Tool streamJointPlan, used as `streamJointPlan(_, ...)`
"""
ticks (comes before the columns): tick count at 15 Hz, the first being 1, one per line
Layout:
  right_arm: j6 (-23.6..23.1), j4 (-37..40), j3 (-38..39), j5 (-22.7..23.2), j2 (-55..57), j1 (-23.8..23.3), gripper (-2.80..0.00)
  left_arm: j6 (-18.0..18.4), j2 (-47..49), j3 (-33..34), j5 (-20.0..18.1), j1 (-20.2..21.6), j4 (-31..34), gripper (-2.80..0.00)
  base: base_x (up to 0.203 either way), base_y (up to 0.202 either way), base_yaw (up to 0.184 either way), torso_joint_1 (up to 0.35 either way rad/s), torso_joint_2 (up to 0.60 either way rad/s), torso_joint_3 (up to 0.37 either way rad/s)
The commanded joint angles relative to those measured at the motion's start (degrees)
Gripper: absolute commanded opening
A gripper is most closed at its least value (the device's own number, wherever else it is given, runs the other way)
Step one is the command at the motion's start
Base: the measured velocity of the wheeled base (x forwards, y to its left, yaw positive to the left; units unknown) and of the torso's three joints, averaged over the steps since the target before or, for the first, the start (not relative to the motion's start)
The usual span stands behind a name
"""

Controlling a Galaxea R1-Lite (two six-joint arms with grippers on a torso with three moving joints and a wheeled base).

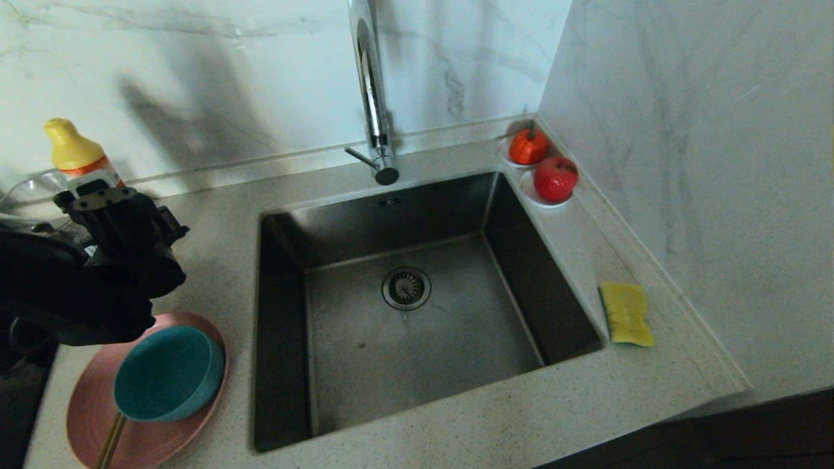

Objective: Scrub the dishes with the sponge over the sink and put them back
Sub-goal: Place the dish soap on the table

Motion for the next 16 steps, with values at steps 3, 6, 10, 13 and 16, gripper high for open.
streamJointPlan(3,0.0,0.0,0.0,0.0,0.0,0.0,-2.80,0.3,2.8,-5.8,1.2,-0.1,-0.3,-2.80,0.000,0.000,0.000,0.000,0.00,0.000)
streamJointPlan(6,0.0,0.0,0.0,0.0,0.0,0.0,-2.80,0.4,3.7,-9.6,1.4,0.0,-0.2,-2.80,0.000,0.000,0.000,0.000,0.00,0.000)
streamJointPlan(10,0.0,0.0,0.0,0.0,0.0,0.0,-2.80,0.3,6.9,-14.7,3.1,-0.1,-0.2,-2.80,0.000,0.000,0.000,0.000,0.00,0.000)
streamJointPlan(13,0.0,0.0,0.0,0.0,0.0,0.0,-2.80,0.0,10.3,-19.3,5.0,-1.2,0.1,-2.80,0.000,0.000,0.000,0.000,0.00,0.000)
streamJointPlan(16,0.0,0.0,0.0,0.0,0.0,-0.1,-2.80,0.0,13.0,-22.8,6.0,-2.7,0.3,-2.80,0.000,0.000,0.000,0.000,0.00,0.000)
